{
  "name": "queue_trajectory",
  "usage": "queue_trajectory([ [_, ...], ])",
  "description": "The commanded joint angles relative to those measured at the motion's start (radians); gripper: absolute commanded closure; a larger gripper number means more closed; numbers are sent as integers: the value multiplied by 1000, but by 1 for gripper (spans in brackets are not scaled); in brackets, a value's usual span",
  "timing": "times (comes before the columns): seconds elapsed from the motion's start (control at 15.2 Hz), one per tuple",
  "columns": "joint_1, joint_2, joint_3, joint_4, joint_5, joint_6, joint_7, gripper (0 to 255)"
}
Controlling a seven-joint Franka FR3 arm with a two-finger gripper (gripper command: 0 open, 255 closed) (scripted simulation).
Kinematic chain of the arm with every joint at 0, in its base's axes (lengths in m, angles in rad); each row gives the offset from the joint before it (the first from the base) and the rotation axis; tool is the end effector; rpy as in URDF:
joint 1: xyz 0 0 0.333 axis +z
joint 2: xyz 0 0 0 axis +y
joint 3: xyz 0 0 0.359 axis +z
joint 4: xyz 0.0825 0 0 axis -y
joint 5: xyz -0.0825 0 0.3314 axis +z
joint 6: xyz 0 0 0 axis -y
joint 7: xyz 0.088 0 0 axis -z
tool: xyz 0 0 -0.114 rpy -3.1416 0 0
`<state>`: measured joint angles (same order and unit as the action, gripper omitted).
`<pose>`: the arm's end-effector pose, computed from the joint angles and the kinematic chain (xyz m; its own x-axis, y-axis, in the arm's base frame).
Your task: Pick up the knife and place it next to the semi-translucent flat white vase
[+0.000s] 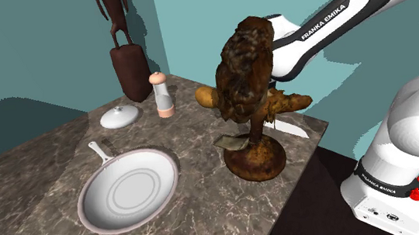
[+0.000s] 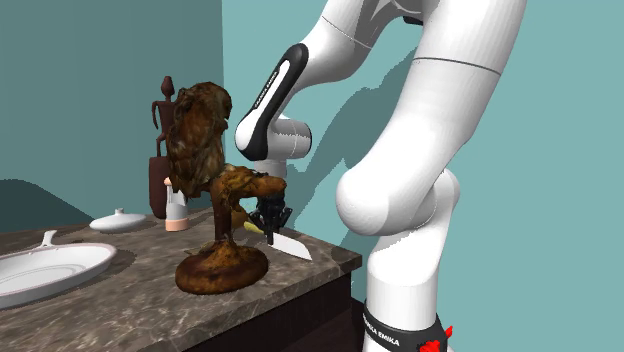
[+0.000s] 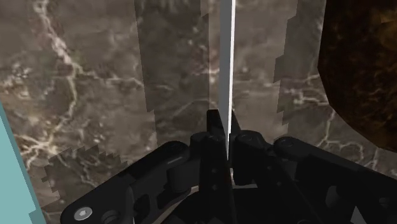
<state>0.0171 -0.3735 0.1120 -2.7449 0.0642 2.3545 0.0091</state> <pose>0.3192 0.0429 0.4007 0.9976 0.0662 -0.0182 0.0661 -0.9978 -0.0037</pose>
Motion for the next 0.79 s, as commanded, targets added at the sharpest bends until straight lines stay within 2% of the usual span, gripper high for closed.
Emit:
queue_trajectory([
  [0.0, 0, 0, 0, 0, 0, 0, 0, 255],
  [0.73, 1, -101, -8, 69, -1, -170, -2, 255],
])
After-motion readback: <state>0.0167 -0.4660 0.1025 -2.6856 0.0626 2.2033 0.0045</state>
